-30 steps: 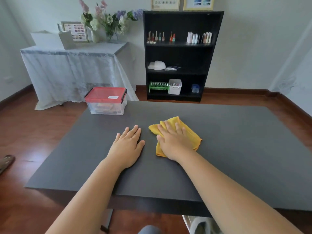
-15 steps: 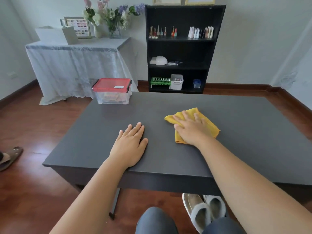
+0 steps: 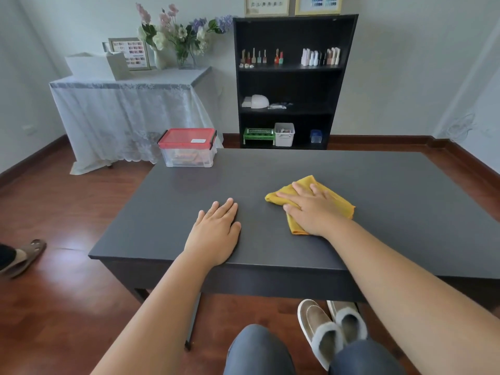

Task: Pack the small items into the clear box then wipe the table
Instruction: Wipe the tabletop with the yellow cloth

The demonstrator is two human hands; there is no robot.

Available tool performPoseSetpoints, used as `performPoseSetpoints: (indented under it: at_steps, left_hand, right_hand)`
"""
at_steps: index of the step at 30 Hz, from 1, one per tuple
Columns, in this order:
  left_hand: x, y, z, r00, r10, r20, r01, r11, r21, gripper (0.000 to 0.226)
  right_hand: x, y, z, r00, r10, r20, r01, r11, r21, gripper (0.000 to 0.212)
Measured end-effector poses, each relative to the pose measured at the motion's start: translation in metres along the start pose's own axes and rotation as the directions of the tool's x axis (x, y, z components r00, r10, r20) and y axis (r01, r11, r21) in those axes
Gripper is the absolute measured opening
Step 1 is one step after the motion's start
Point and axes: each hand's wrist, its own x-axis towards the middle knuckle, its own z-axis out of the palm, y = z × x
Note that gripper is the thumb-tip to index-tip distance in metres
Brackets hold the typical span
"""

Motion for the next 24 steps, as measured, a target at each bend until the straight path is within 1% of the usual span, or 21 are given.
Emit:
performPoseSetpoints:
  at_steps: [2, 5, 7, 9, 10, 11, 13, 15, 16, 17, 19, 22, 24]
  left_hand:
    - [-0.001, 0.001, 0.000, 1.000, -0.004, 0.007, 0.004, 1.000, 0.008, 0.053]
    - [-0.003, 0.004, 0.001, 1.000, -0.018, 0.008, 0.018, 1.000, 0.014, 0.054]
    - [-0.004, 0.007, 0.002, 1.000, -0.022, 0.010, 0.022, 0.999, 0.041, 0.055]
    - [-0.004, 0.012, 0.004, 1.000, -0.021, 0.017, 0.020, 0.998, 0.058, 0.056]
    - [-0.004, 0.016, 0.005, 1.000, -0.016, 0.022, 0.015, 0.998, 0.058, 0.057]
    - [-0.004, 0.021, 0.007, 1.000, -0.002, 0.029, 0.001, 0.998, 0.055, 0.058]
    - [-0.002, 0.036, 0.010, 0.998, 0.049, 0.048, -0.051, 0.997, 0.052, 0.059]
    - [0.001, 0.055, 0.016, 0.993, 0.104, 0.062, -0.107, 0.993, 0.055, 0.061]
    - [0.002, 0.065, 0.019, 0.990, 0.126, 0.068, -0.130, 0.990, 0.054, 0.061]
    - [0.004, 0.075, 0.023, 0.987, 0.144, 0.071, -0.148, 0.988, 0.052, 0.062]
    - [0.008, 0.091, 0.029, 0.984, 0.162, 0.074, -0.166, 0.985, 0.053, 0.063]
    - [0.015, 0.107, 0.036, 0.983, 0.164, 0.085, -0.170, 0.983, 0.068, 0.064]
    - [0.020, 0.113, 0.038, 0.982, 0.162, 0.096, -0.170, 0.982, 0.079, 0.065]
  right_hand:
    - [-0.001, -0.021, 0.007, 1.000, -0.007, 0.028, 0.007, 1.000, -0.017, 0.043]
    - [-0.026, -0.032, 0.017, 0.988, -0.149, 0.033, 0.150, 0.988, -0.036, 0.043]
    - [-0.054, -0.020, 0.021, 0.965, -0.261, 0.030, 0.263, 0.964, -0.043, 0.042]
    - [-0.080, 0.007, 0.019, 0.948, -0.315, 0.032, 0.316, 0.948, -0.034, 0.041]
    - [-0.088, 0.027, 0.014, 0.954, -0.298, 0.025, 0.299, 0.954, -0.030, 0.040]
    - [-0.091, 0.048, 0.006, 0.968, -0.249, 0.011, 0.250, 0.968, -0.028, 0.037]
    - [-0.089, 0.088, -0.009, 0.998, -0.067, -0.011, 0.067, 0.997, -0.032, 0.036]
    - [-0.081, 0.111, -0.018, 0.991, 0.134, -0.032, -0.135, 0.989, -0.060, 0.041]
    - [-0.075, 0.112, -0.018, 0.979, 0.201, -0.040, -0.204, 0.977, -0.067, 0.043]
    - [-0.071, 0.106, -0.016, 0.970, 0.239, -0.047, -0.241, 0.969, -0.060, 0.045]
    - [-0.068, 0.085, -0.007, 0.971, 0.230, -0.058, -0.233, 0.972, -0.038, 0.046]
    - [-0.087, 0.068, 0.010, 0.995, 0.069, -0.069, -0.072, 0.997, -0.038, 0.046]
    - [-0.106, 0.084, 0.010, 0.998, 0.004, -0.070, -0.006, 1.000, -0.027, 0.044]
